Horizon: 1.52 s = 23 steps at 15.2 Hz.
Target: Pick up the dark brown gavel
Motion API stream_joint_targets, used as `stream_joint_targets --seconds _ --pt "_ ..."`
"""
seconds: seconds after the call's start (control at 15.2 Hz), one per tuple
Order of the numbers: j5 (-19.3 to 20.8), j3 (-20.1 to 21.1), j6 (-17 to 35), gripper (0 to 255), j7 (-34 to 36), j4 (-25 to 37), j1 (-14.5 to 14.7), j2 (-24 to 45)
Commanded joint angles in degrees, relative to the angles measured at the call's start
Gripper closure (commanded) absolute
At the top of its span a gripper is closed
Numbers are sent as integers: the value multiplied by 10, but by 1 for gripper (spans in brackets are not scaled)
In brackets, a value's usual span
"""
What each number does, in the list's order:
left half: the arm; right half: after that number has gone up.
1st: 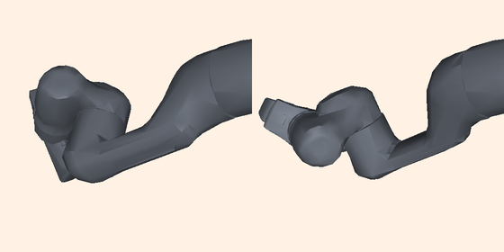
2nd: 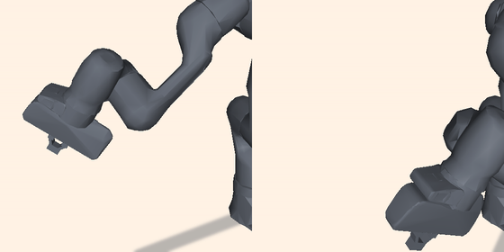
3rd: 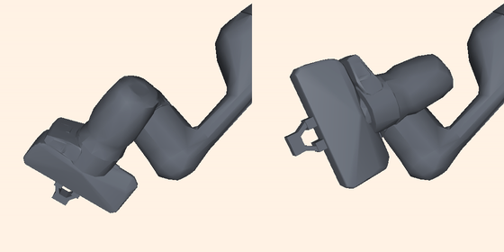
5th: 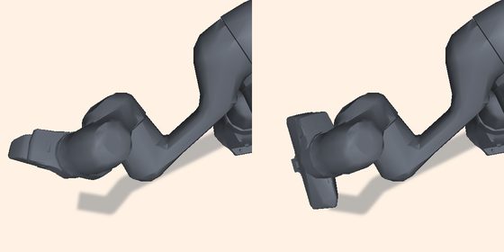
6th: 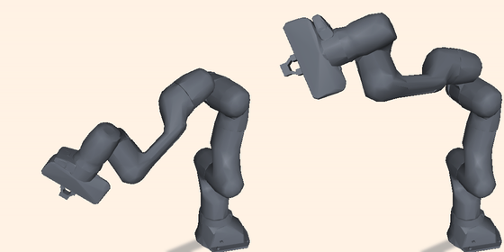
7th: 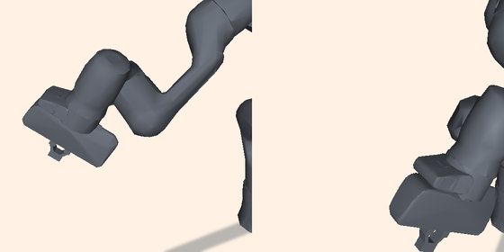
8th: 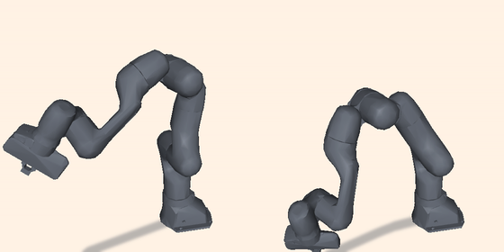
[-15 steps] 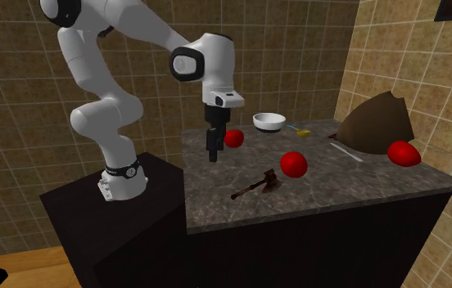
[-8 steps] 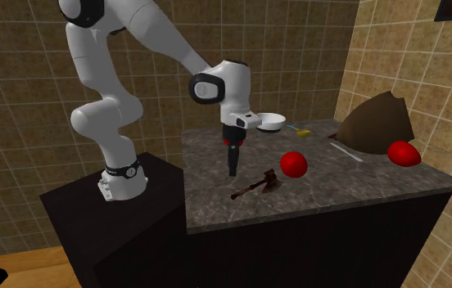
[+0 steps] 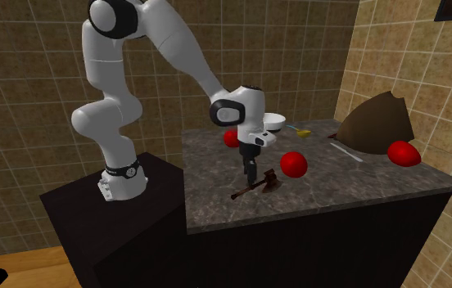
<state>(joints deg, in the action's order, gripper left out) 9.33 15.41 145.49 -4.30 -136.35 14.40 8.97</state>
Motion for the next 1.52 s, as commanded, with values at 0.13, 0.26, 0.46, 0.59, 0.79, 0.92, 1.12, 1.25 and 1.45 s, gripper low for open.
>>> stream_joint_targets --seconds 0.13,0.26,0.46,0.59,0.79,0.92,1.12,1.25,1.45 --pt "36 1 35 0 16 36 21 72" --pt "45 -5 48 0 23 36 25 86" --pt "59 -13 66 0 34 39 31 108" --pt "69 -19 79 0 41 41 35 123" --pt "72 -22 83 255 43 41 37 128" --pt "72 -22 84 255 44 41 37 129" --pt "72 -22 84 255 43 41 37 129" --pt "72 -22 84 255 43 41 37 128" --pt "67 -18 76 255 39 40 34 120"
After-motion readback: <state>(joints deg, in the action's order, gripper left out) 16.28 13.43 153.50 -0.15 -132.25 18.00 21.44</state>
